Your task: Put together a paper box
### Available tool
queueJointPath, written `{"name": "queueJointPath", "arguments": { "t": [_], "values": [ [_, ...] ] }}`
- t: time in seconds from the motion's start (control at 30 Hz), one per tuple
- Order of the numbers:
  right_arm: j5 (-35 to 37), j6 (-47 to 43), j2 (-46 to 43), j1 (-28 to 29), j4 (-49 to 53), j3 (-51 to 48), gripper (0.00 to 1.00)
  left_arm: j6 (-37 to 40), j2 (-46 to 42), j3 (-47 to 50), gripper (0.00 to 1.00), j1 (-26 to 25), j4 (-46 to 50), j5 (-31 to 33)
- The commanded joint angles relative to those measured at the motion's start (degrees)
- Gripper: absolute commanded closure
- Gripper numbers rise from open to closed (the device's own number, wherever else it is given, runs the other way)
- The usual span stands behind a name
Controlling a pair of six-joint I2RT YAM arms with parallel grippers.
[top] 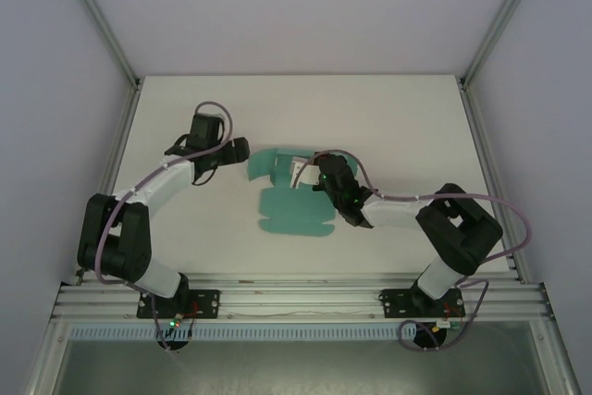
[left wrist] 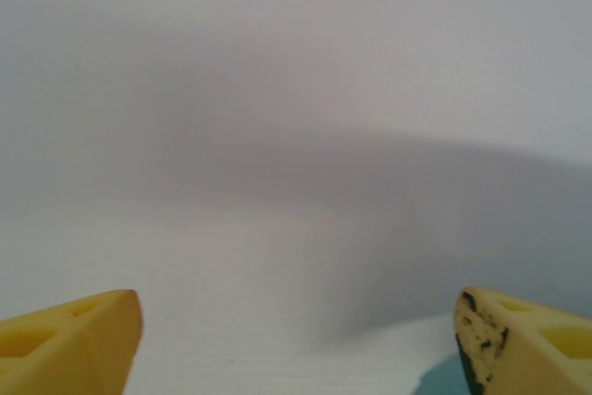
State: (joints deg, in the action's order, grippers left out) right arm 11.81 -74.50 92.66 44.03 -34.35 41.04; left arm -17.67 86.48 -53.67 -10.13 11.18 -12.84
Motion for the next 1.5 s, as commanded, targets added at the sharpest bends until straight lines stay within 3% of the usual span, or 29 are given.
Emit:
{"name": "queueJointPath", "arguments": {
  "t": [0.0,0.2,0.43,0.9,1.13,1.37,1.47],
  "values": [
    [1.0,-0.3,-0.4,-0.2,0.0,0.6,1.00,2.9,-1.9,5.3,0.16,-0.6,-7.6,-10.9],
    [1.2,0.2,-0.4,-0.3,1.1,1.5,1.00,5.2,-3.8,10.9,0.23,-4.3,-15.1,-15.7],
    [1.0,-1.1,-0.2,0.0,0.3,1.5,1.00,7.4,-3.7,13.8,0.23,-10.4,-20.8,-7.8],
    [0.5,-6.3,-0.5,1.8,-4.7,-3.5,1.00,12.0,1.0,16.9,0.26,-13.1,-32.4,-4.9],
    [5.6,-13.7,1.5,4.2,-11.5,-7.1,1.00,12.8,3.7,19.7,0.28,-16.1,-38.0,-2.1],
    [7.2,-12.2,1.7,5.1,-9.0,-6.9,1.00,13.6,4.9,21.8,0.33,-18.1,-44.0,2.4],
    [6.8,-11.2,1.6,5.1,-6.5,-6.3,1.00,13.2,5.6,22.2,0.34,-18.3,-48.3,1.2]
  ]
}}
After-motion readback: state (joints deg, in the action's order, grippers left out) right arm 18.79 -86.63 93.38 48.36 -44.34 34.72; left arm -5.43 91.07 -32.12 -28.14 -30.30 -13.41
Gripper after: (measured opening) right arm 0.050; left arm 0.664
